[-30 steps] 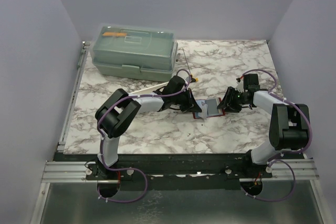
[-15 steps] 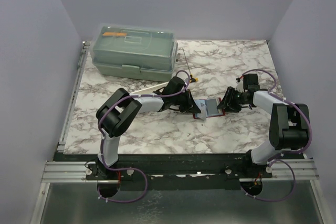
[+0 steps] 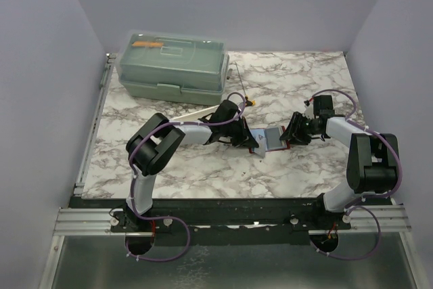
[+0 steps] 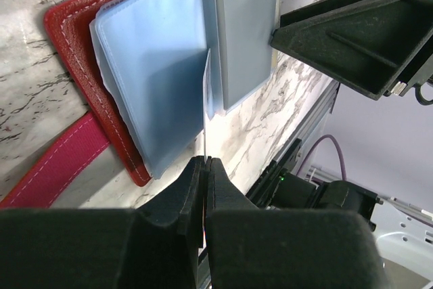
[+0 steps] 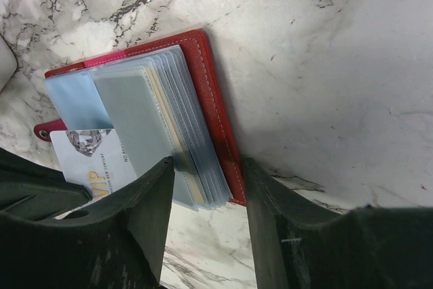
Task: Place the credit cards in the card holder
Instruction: Insert the credit card into the card holder.
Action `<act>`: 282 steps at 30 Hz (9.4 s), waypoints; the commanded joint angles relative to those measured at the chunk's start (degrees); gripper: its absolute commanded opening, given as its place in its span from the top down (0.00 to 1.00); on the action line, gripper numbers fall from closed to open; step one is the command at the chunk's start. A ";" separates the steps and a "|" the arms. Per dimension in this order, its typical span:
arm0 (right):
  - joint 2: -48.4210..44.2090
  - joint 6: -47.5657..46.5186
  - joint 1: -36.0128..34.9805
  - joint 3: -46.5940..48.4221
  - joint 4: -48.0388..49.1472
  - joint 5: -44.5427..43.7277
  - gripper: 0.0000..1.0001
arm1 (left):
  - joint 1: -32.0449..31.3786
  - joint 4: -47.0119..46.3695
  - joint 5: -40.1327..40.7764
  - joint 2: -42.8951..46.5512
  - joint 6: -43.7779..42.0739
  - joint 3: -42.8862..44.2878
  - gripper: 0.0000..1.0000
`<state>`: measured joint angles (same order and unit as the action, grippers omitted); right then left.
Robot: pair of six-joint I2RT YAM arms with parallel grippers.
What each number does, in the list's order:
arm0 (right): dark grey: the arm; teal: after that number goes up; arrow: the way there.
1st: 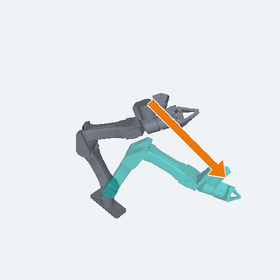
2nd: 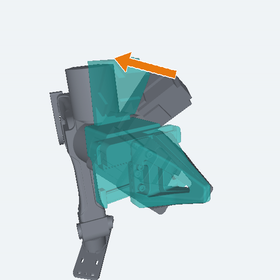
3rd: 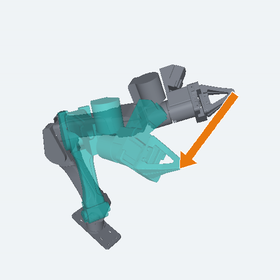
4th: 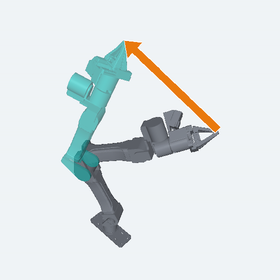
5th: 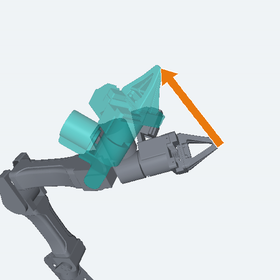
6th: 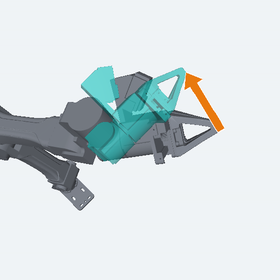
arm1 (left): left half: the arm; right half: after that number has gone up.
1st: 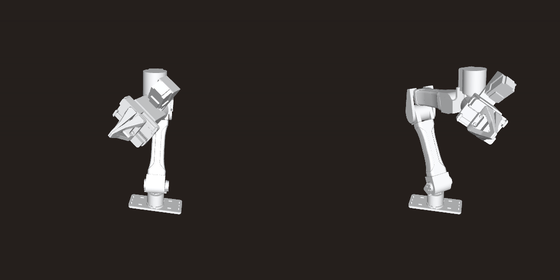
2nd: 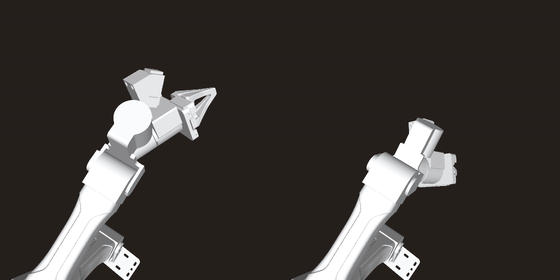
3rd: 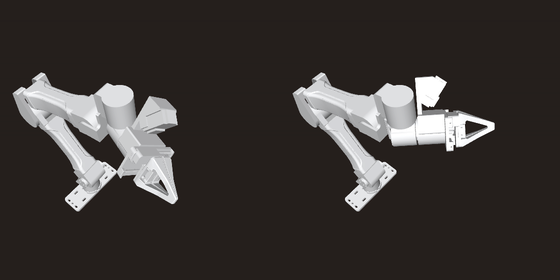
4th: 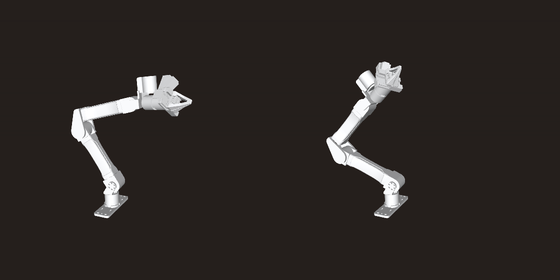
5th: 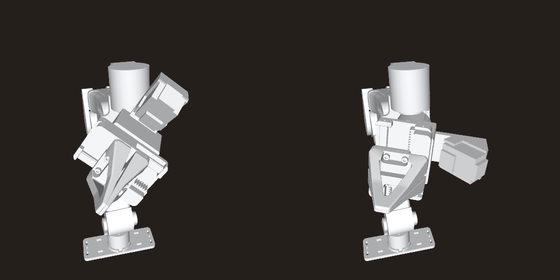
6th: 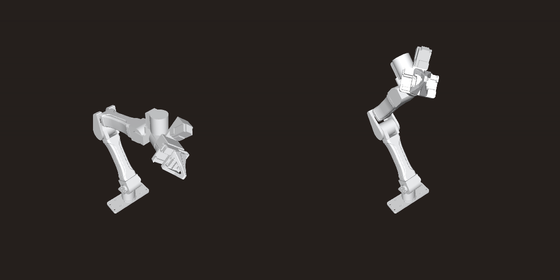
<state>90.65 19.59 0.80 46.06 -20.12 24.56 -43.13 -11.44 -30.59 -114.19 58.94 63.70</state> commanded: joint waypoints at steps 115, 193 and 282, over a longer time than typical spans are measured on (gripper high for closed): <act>5.22 -1.08 -3.93 0.43 -0.89 -1.21 0.52 | 2.62 -6.45 -2.99 -0.09 0.62 -2.45 1.00; 4.75 -1.22 -4.83 0.42 -1.35 -2.06 0.52 | 2.53 4.08 3.71 3.77 -3.58 -1.51 1.00; -7.27 -0.23 -2.25 -1.01 -4.14 21.46 1.00 | -3.72 21.96 20.55 11.24 -10.25 4.44 0.56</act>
<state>81.54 25.67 -1.76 44.60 -17.21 47.97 -44.40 -0.47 -18.41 -98.13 54.83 64.62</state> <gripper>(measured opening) 0.005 0.460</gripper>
